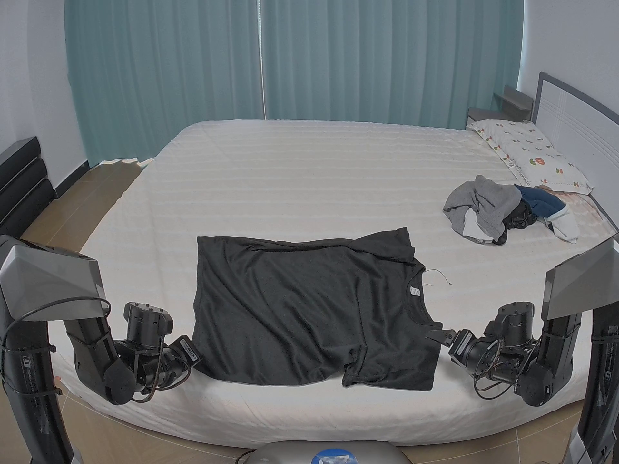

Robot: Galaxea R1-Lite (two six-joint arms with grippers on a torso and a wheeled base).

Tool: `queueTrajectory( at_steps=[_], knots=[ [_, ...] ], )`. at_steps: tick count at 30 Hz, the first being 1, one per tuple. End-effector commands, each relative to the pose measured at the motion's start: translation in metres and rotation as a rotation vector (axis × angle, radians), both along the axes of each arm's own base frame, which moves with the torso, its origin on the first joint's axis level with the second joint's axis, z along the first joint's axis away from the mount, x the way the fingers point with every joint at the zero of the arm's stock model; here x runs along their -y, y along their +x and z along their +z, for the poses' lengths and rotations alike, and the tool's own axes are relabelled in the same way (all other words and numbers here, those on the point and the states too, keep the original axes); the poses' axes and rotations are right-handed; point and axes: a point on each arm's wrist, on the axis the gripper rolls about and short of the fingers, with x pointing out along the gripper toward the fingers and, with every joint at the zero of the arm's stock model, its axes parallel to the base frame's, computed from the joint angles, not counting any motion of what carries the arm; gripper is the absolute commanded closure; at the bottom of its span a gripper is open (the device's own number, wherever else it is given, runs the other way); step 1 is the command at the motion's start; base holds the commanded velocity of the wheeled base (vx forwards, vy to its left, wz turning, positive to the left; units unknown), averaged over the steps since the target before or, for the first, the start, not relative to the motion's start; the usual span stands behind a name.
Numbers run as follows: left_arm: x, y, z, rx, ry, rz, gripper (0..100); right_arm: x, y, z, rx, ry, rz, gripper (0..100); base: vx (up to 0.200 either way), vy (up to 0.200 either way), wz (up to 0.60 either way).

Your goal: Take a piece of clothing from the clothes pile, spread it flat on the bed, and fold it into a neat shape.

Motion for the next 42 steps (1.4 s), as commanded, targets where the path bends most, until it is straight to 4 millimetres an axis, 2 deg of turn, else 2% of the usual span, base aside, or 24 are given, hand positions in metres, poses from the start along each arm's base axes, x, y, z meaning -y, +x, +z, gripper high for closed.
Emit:
queueTrajectory(
  at_steps=[1, 8, 9, 12, 22, 26, 27, 28, 34, 37, 38, 42],
  knots=[
    [-0.006, -0.002, 0.002, 0.007, 0.053, 0.063, 100, -0.001, 0.003, -0.004, 0.000, -0.005, -0.001, 0, 0.000, 0.000, 0.00],
    [-0.030, 0.003, 0.029, 0.104, 0.057, 0.145, 100, -0.002, 0.017, -0.007, 0.041, -0.012, -0.013, 0, 0.000, 0.000, 0.00],
    [-0.040, 0.004, 0.043, 0.149, 0.055, 0.175, 100, -0.003, 0.020, -0.012, 0.038, -0.016, -0.011, 0, 0.000, 0.000, 0.00],
    [-0.046, 0.000, 0.052, 0.156, 0.085, 0.169, 100, -0.005, 0.027, -0.015, 0.058, -0.034, 0.001, 0, 0.000, 0.000, 0.00],
    [-0.047, 0.006, 0.043, 0.110, 0.090, 0.168, 100, -0.008, 0.034, -0.031, 0.065, -0.135, 0.062, 0, 0.000, 0.000, 0.00],
    [-0.053, 0.008, 0.046, 0.122, 0.089, 0.187, 100, -0.011, 0.045, -0.031, 0.092, -0.137, 0.065, 0, 0.000, 0.000, 0.00],
    [-0.053, 0.008, 0.046, 0.124, 0.089, 0.187, 100, -0.012, 0.048, -0.030, 0.102, -0.136, 0.063, 100, 0.000, 0.000, 0.00],
    [-0.053, 0.008, 0.046, 0.124, 0.089, 0.187, 100, -0.012, 0.049, -0.029, 0.105, -0.136, 0.060, 100, 0.000, 0.000, 0.00],
    [-0.054, 0.014, 0.046, 0.137, 0.061, 0.215, 100, -0.016, 0.082, -0.008, 0.231, -0.126, 0.017, 100, 0.000, 0.000, 0.00],
    [-0.054, 0.015, 0.047, 0.142, 0.044, 0.222, 100, -0.016, 0.085, -0.004, 0.240, -0.125, 0.016, 100, 0.000, 0.000, 0.00],
    [-0.054, 0.021, 0.051, 0.166, -0.051, 0.249, 100, -0.020, 0.101, 0.007, 0.254, -0.122, 0.011, 100, 0.000, 0.000, 0.00],
    [-0.058, 0.027, 0.052, 0.172, -0.145, 0.284, 100, -0.025, 0.121, 0.013, 0.271, -0.123, -0.001, 100, 0.000, 0.000, 0.00]
  ],
)
